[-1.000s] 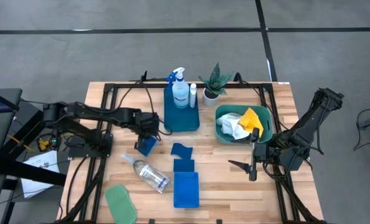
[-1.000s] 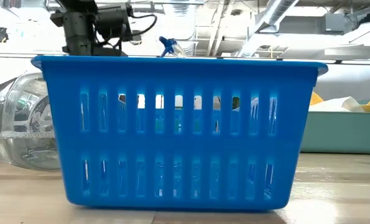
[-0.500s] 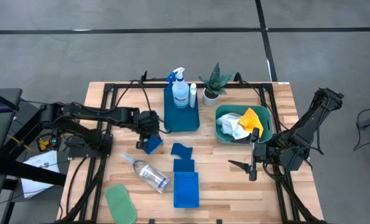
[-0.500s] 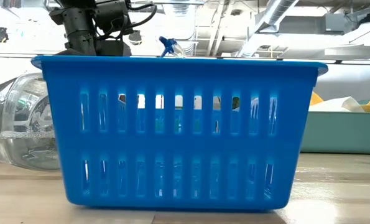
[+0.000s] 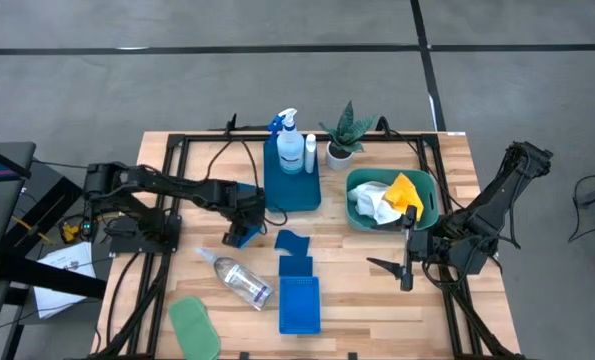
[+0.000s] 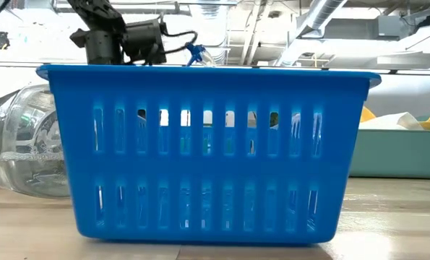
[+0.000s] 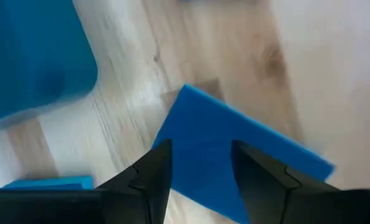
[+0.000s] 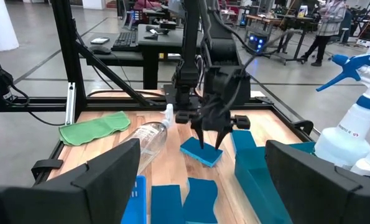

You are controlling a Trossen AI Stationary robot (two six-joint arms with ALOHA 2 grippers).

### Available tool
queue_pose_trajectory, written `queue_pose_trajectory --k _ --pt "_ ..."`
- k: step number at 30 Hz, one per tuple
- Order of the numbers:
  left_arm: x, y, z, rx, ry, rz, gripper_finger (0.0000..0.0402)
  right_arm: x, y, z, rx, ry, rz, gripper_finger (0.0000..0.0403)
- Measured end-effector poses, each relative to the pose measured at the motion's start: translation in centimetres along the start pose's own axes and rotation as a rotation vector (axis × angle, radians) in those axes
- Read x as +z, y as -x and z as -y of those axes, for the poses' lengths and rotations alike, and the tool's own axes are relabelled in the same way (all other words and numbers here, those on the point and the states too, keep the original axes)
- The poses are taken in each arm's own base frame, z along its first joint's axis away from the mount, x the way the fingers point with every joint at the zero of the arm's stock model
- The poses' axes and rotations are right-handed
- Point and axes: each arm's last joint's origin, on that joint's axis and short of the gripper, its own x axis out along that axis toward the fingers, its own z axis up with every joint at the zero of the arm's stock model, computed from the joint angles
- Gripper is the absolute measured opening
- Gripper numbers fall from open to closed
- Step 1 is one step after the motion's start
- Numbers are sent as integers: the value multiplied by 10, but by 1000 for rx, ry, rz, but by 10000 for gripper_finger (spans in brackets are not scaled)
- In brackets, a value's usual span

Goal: Pick & Place Kitchen Items
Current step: Put the blue sponge into the blue basket

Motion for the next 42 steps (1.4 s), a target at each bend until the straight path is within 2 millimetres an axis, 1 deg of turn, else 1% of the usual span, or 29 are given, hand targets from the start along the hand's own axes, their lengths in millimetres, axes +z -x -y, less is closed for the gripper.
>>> queue_pose_trajectory --k 3,5,9,12,17,26,31,37,42 --pt "2 -10 -1 1 -22 -15 143 0 0 0 0 1 -1 336" --pt "3 -14 -2 2 -36 -18 132 0 0 0 -1 1 -1 336" --pt "7 -12 -4 31 -45 -16 114 0 0 0 -2 3 -2 336" --pt "9 -11 -5 38 -45 -11 111 0 0 0 -2 -3 -3 336" --pt "10 -11 -6 56 -45 -7 121 -1 0 0 -2 -2 -5 336" --pt "10 -11 -7 60 -41 -2 159 -1 0 0 1 -5 -5 336" --pt "10 -15 -12 49 -26 5 174 -1 0 0 1 -5 -5 336" --pt "6 -33 -17 -9 0 -39 172 -1 0 0 2 -6 -9 336" --pt "5 -37 -16 -35 2 -51 158 -1 -1 0 11 -5 -12 336"
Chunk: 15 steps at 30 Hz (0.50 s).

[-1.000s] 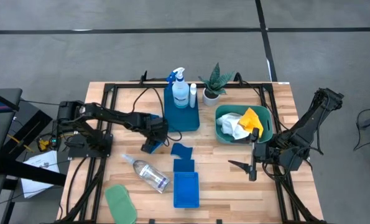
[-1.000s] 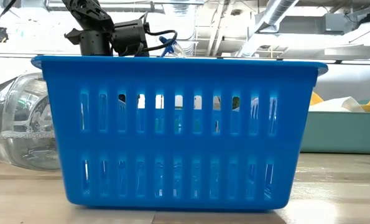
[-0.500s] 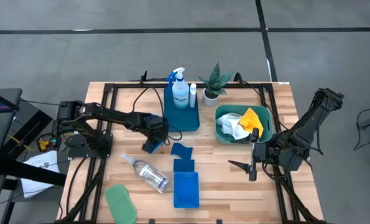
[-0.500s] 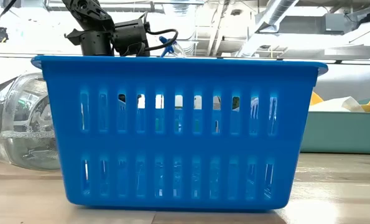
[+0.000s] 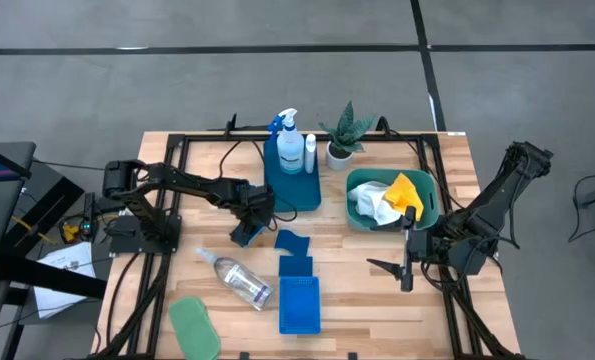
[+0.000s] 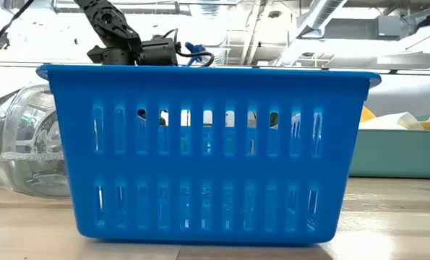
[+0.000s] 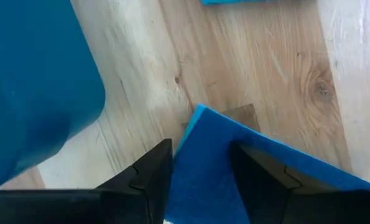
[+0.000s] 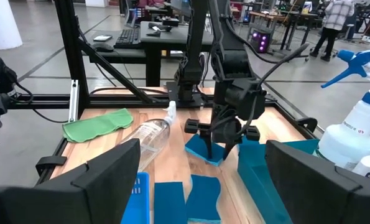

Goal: Pick & Place Kitchen Items
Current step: Put the blue sponge into the blue basket

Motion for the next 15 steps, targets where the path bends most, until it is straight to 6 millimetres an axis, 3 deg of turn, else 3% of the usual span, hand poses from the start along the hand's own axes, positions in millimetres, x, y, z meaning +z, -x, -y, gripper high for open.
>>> queue_pose_trajectory --k 7,15 --pt "-2 0 1 -9 28 -21 113 0 0 0 0 0 0 336" --pt "-2 -1 1 -1 55 -25 14 0 0 0 3 1 -1 336"
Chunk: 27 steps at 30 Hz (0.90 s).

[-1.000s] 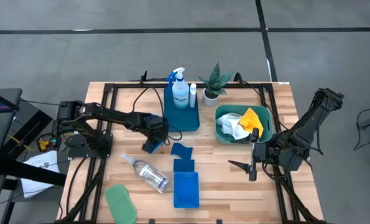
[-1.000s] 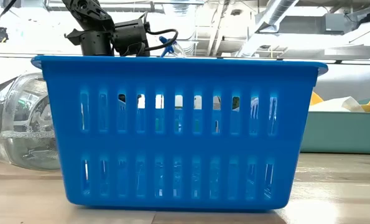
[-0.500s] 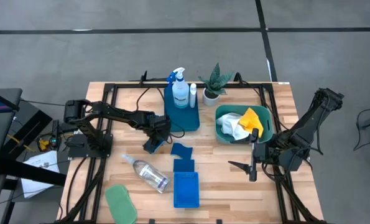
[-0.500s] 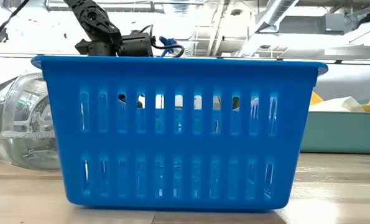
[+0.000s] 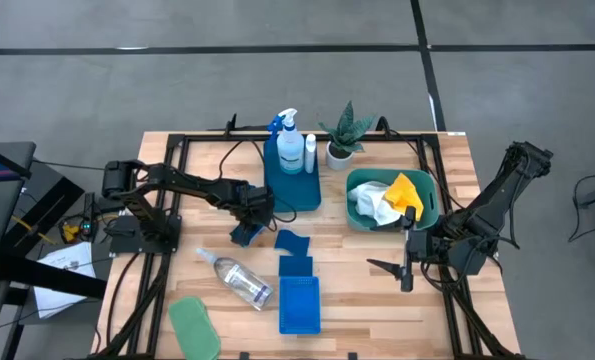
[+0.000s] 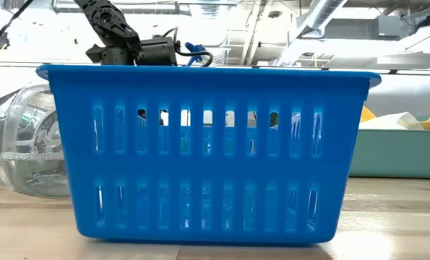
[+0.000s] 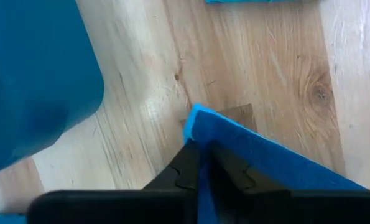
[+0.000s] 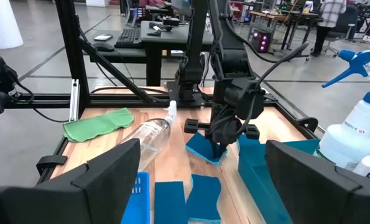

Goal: Pick & Place Kitchen Items
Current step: Put the blue sponge into the blue basket

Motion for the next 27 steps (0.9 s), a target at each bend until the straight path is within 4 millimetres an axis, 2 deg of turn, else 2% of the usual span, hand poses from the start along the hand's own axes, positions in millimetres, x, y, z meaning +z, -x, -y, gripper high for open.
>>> queue_pose_trajectory --k 7,27 --pt "0 12 -1 39 84 47 3 0 0 0 0 2 -1 336" --pt "-10 82 -2 39 530 302 1 0 0 0 -3 1 0 336"
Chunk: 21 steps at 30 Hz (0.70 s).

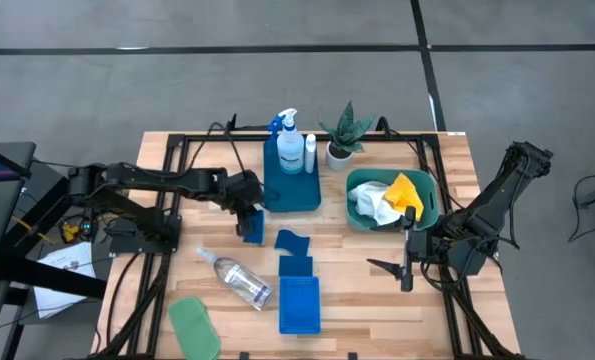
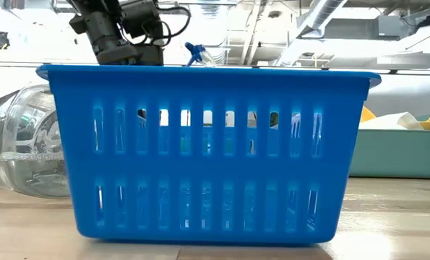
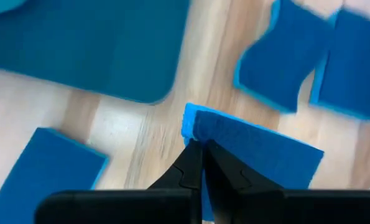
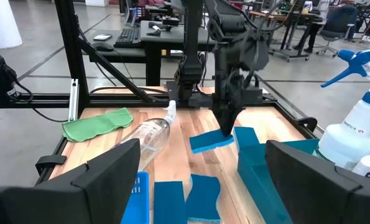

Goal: Pick & Place Kitchen Items
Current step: Put the blue sponge into the blue basket

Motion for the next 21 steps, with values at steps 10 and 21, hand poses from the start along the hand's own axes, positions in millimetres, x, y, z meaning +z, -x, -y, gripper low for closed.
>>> queue_pose_trajectory --k 10,21 --pt "9 30 6 -94 157 129 0 0 0 0 -8 -3 4 336" --pt "39 24 47 -186 188 121 0 3 2 4 -29 -30 19 336"
